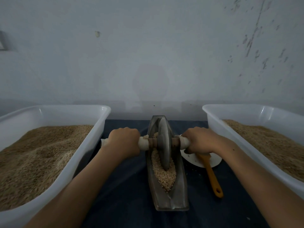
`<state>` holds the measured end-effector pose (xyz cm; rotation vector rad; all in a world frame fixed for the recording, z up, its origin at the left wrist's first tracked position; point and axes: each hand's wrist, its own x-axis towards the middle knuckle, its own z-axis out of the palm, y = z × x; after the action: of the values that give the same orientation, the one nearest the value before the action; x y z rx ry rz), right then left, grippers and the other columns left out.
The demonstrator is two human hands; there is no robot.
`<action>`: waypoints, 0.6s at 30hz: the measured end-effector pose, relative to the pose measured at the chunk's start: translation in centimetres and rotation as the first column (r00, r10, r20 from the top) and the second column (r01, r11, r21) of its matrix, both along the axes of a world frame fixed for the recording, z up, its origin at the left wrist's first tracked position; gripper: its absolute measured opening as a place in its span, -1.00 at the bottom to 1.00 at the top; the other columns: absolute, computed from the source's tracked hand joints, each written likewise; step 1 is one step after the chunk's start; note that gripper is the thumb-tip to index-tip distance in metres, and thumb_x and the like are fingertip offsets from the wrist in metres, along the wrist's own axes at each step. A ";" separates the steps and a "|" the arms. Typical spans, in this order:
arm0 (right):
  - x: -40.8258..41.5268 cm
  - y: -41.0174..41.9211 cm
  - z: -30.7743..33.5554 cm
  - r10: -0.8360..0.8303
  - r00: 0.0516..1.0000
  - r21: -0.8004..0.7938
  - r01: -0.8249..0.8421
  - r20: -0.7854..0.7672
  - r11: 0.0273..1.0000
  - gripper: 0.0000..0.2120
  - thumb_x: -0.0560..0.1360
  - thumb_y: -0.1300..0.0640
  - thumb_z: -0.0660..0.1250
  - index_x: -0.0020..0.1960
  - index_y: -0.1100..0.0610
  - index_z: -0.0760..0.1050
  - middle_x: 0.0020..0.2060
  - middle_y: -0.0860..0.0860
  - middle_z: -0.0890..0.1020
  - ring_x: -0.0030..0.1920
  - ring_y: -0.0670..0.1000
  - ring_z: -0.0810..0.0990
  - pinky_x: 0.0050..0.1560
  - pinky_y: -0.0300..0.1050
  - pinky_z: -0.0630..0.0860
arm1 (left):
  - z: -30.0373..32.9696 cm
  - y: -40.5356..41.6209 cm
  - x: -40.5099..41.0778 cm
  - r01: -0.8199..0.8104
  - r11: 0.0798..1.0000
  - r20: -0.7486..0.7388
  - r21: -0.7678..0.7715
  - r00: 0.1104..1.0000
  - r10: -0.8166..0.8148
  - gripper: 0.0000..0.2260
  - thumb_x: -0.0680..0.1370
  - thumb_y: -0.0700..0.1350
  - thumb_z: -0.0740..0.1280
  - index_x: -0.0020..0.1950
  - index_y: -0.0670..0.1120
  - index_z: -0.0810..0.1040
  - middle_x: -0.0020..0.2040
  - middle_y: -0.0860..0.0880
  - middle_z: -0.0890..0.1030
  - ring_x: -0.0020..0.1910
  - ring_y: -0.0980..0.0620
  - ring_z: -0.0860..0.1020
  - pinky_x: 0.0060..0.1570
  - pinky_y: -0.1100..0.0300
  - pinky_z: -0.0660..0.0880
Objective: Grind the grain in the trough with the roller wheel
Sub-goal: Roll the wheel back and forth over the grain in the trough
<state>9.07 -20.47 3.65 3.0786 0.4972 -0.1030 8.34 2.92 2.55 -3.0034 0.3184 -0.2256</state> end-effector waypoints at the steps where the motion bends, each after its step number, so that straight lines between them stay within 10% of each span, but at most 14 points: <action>1: 0.0 0.0 -0.2 0.002 0.999 0.000 -0.003 0.042 1.000 -0.90 0.45 0.04 0.39 -0.06 -0.06 0.50 -0.16 -0.06 0.60 -0.15 -0.03 0.56 -0.26 -0.16 0.39 | -0.1 -0.1 0.0 -0.004 1.000 0.033 0.000 0.999 0.004 -0.83 0.47 -0.02 0.35 0.02 -0.03 0.51 -0.18 0.04 0.49 -0.13 0.03 0.53 -0.13 0.17 0.45; 10: 0.4 0.5 -2.0 0.002 0.903 0.032 -0.017 0.429 0.999 -0.93 0.52 0.07 0.25 -0.13 -0.03 0.39 -0.18 -0.05 0.58 -0.14 0.04 0.57 -0.18 -0.09 0.43 | -1.1 -0.1 -0.3 -0.015 0.995 0.217 -0.094 0.976 0.035 -0.89 0.53 -0.04 0.27 0.04 0.00 0.47 -0.03 0.00 0.58 -0.04 -0.01 0.56 -0.16 0.16 0.35; 18: -0.2 0.0 0.3 -0.028 0.998 0.002 0.028 -0.054 1.000 -0.75 0.43 0.05 0.44 0.08 -0.02 0.53 -0.08 -0.03 0.62 -0.10 -0.01 0.58 -0.13 -0.10 0.51 | 0.1 -0.1 -0.3 -0.015 1.000 0.015 0.020 1.000 0.014 -0.80 0.47 -0.02 0.34 0.04 -0.05 0.50 -0.17 0.03 0.48 -0.17 0.04 0.48 -0.14 0.18 0.42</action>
<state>8.87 -20.44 3.98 3.0931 0.4561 -0.1862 8.03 2.77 2.64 -2.9821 0.2957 -0.2420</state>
